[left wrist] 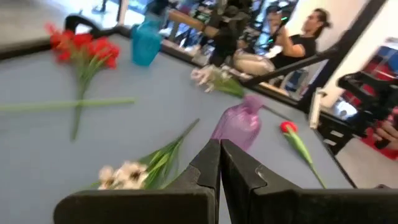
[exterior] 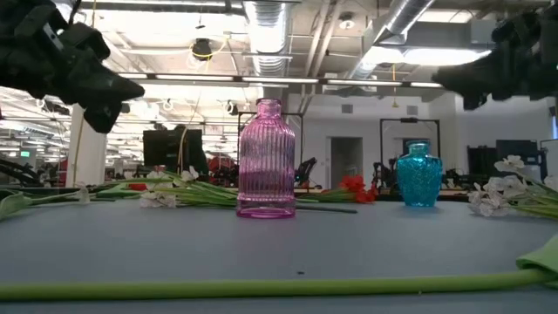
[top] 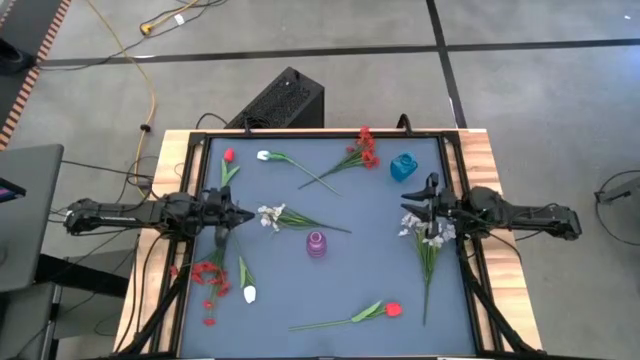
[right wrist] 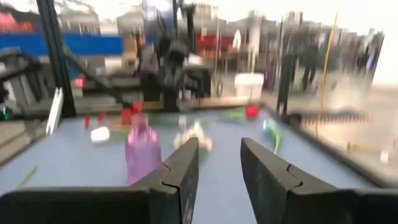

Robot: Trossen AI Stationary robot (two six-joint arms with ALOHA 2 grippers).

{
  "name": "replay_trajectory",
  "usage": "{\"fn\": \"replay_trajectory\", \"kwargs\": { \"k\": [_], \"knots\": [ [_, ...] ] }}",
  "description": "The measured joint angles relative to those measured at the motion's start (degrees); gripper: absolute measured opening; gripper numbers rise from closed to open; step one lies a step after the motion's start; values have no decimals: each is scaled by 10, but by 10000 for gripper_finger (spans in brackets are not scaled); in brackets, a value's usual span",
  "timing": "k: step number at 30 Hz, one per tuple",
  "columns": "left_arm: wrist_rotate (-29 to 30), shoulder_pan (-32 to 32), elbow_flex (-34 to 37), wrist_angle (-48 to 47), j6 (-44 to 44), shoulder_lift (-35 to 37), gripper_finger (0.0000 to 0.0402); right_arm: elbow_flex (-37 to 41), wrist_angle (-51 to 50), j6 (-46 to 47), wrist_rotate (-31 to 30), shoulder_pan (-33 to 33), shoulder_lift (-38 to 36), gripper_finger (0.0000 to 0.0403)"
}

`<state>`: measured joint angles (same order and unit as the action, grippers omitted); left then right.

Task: Sort flowers into vase by color
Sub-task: Put the right white flowers into the blue vase

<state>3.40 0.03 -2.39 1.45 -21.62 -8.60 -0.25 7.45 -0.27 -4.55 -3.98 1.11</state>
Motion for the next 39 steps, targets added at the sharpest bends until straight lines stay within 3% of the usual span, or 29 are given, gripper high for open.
{"fn": "replay_trajectory", "kwargs": {
  "k": [3,5,7,12,18,21,26,32,35,39],
  "knots": [
    [3,0,0,35,23,0,0,0,51,38,-3,0,0,148],
    [0,0,0,69,40,0,0,-4,82,94,-35,-1,0,148],
    [0,0,0,92,51,0,0,-23,66,120,-64,-7,1,148],
    [4,0,-10,92,59,-1,0,-84,34,102,-32,-15,22,148],
    [19,0,-65,65,60,-47,0,-184,-71,152,-28,-13,139,148],
    [20,0,-110,33,74,-89,0,-246,-134,188,-16,-9,227,148],
    [19,0,-180,-58,74,-168,0,-381,-322,274,20,21,366,148],
    [19,0,-217,-108,85,-235,0,-534,-585,448,61,92,514,148],
    [19,0,-218,-112,85,-250,0,-577,-681,565,73,139,569,148],
    [15,5,-218,-114,87,-267,0,-583,-728,706,78,216,623,148]
  ]
}}
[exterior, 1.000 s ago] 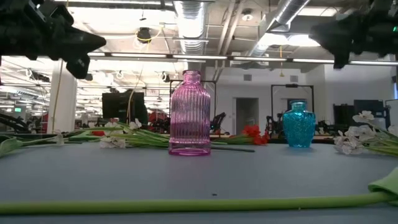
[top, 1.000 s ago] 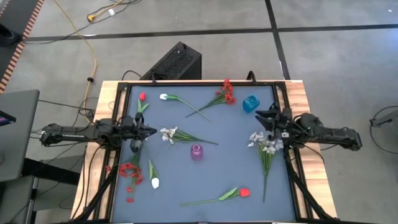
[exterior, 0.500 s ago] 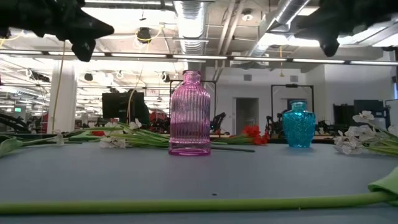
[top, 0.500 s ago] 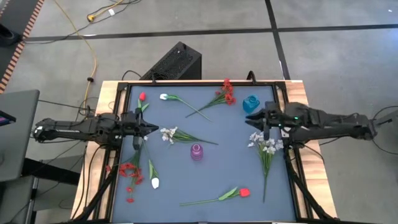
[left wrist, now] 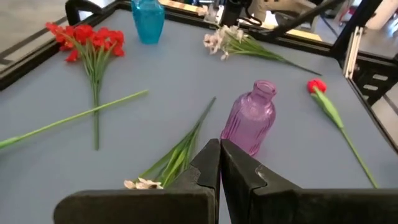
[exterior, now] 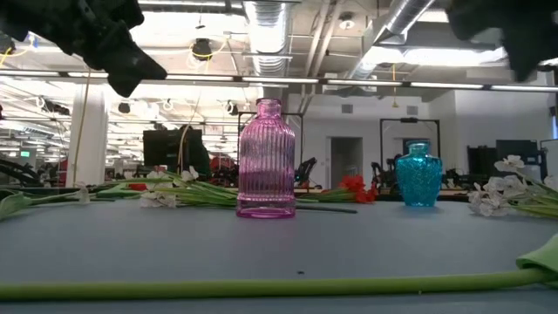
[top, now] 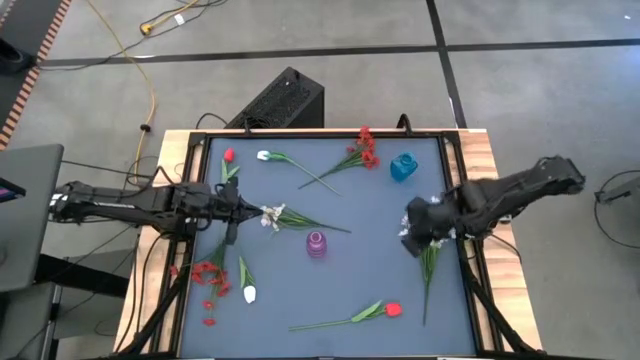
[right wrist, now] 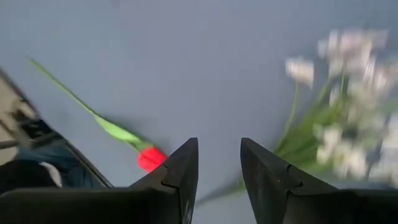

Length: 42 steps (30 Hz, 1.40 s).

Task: Sort flowers into vase by color
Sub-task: Put the right white flowers into the blue vase

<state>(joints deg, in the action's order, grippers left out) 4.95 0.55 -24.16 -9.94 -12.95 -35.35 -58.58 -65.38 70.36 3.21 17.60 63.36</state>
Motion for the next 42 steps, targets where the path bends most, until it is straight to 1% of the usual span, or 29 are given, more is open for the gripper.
{"fn": "replay_trajectory", "kwargs": {
  "k": [6,10,14,21,24,27,30,34,37,42],
  "knots": [
    [-1,11,0,3,33,-7,0,37,-41,185,-5,93,64,148],
    [-6,11,0,4,38,-7,0,78,-25,307,-3,148,93,148],
    [-6,11,0,4,58,-7,0,105,14,373,1,188,105,148],
    [-6,11,0,4,58,-7,0,111,17,474,-26,256,133,148],
    [-6,11,0,4,58,-7,0,111,25,497,-30,271,147,149],
    [-7,11,0,4,57,-7,0,111,53,500,-42,274,159,162],
    [-9,11,0,0,51,-7,0,111,65,502,-64,274,176,188],
    [-19,11,0,-4,48,-7,0,111,59,512,-51,273,201,230],
    [-17,11,0,-7,48,-7,0,111,67,513,-49,273,214,251],
    [-17,11,0,-10,54,-7,0,116,71,516,-48,273,239,254]
  ]
}}
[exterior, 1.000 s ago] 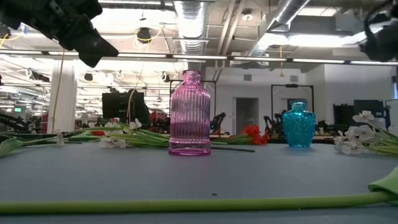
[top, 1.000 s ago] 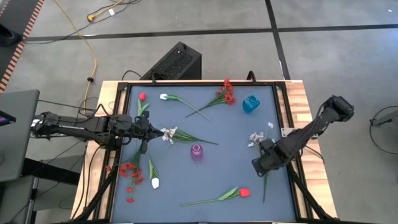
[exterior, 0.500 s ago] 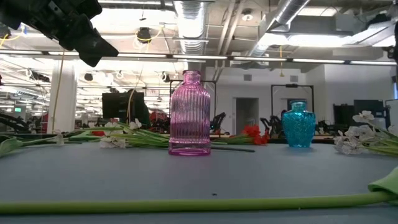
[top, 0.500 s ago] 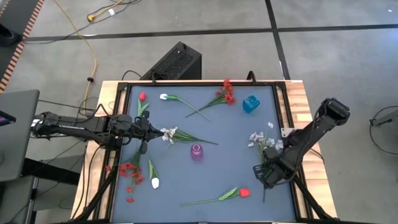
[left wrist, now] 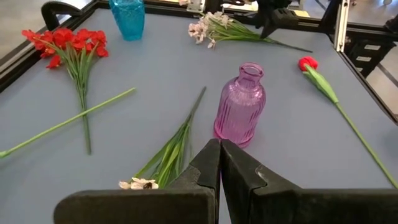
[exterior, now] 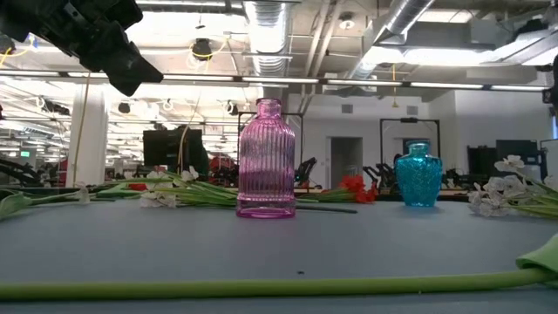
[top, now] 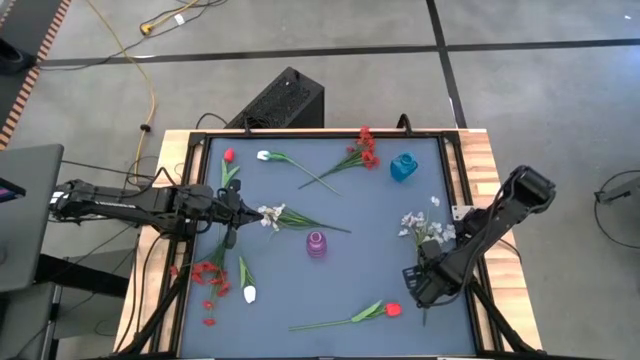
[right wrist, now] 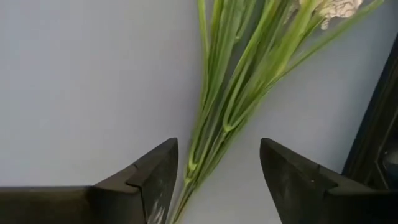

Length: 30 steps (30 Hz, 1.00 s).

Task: Sort flowers into vase by color
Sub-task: Put the right white flowers into the blue vase

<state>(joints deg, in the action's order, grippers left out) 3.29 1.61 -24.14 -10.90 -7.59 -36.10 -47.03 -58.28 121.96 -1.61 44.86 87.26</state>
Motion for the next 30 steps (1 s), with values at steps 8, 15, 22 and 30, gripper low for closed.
{"fn": "replay_trajectory", "kwargs": {
  "k": [8,15,22,30],
  "knots": [
    [1,0,0,-2,9,0,0,60,107,-18,-1,-20,2,235],
    [19,0,0,-2,9,0,0,61,123,-18,-8,-42,3,101],
    [21,0,0,-2,10,0,0,49,131,-117,-105,-89,-11,29],
    [35,0,0,1,25,0,0,-8,146,-329,-301,-168,-79,34]
  ]
}}
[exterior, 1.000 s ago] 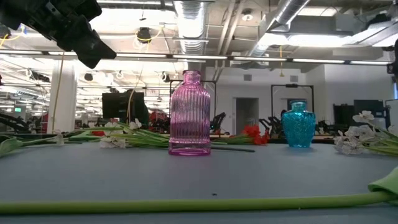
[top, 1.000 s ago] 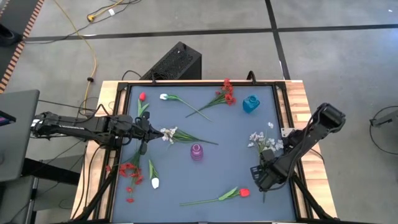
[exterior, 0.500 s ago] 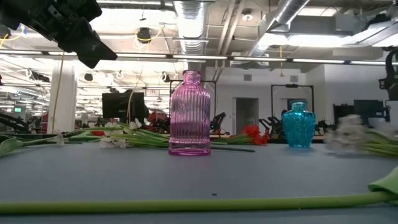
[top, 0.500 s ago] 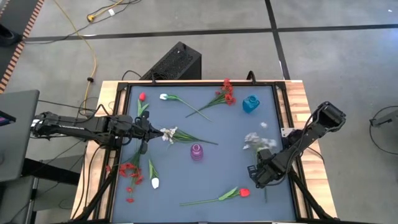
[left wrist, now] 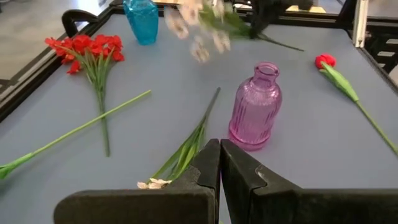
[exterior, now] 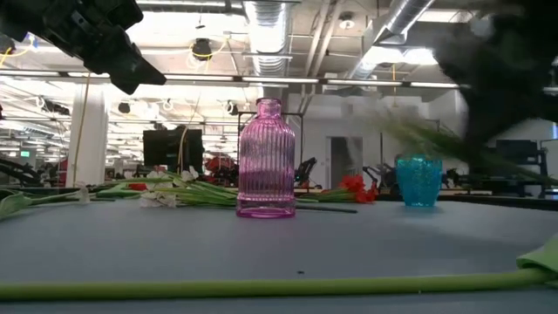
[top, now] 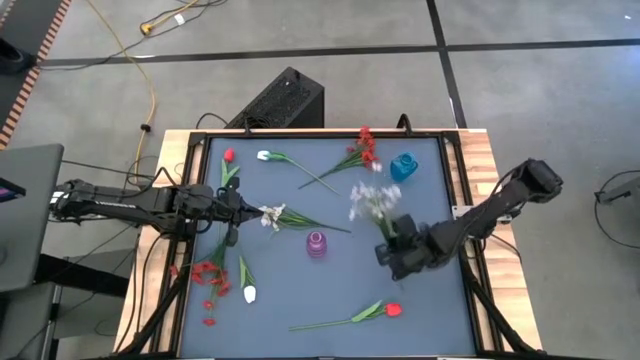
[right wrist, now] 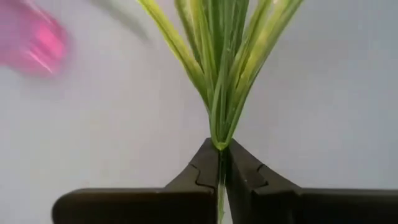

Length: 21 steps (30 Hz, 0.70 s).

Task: Sort flowers into vase by color
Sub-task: Put the right white flowers into the blue vase

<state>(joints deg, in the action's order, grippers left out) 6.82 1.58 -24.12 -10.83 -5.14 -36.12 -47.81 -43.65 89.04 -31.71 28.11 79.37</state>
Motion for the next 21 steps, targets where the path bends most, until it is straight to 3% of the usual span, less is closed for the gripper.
{"fn": "replay_trajectory", "kwargs": {
  "k": [4,10,15,21],
  "knots": [
    [1,0,0,4,2,0,0,-7,28,-162,-138,-48,-66,31],
    [1,0,0,7,0,0,0,-6,76,-380,-237,-147,-189,31],
    [1,0,0,14,5,0,0,-6,170,-604,-216,-255,-256,31],
    [1,0,0,14,14,0,0,-6,307,-782,-87,-392,-291,31]
  ]
}}
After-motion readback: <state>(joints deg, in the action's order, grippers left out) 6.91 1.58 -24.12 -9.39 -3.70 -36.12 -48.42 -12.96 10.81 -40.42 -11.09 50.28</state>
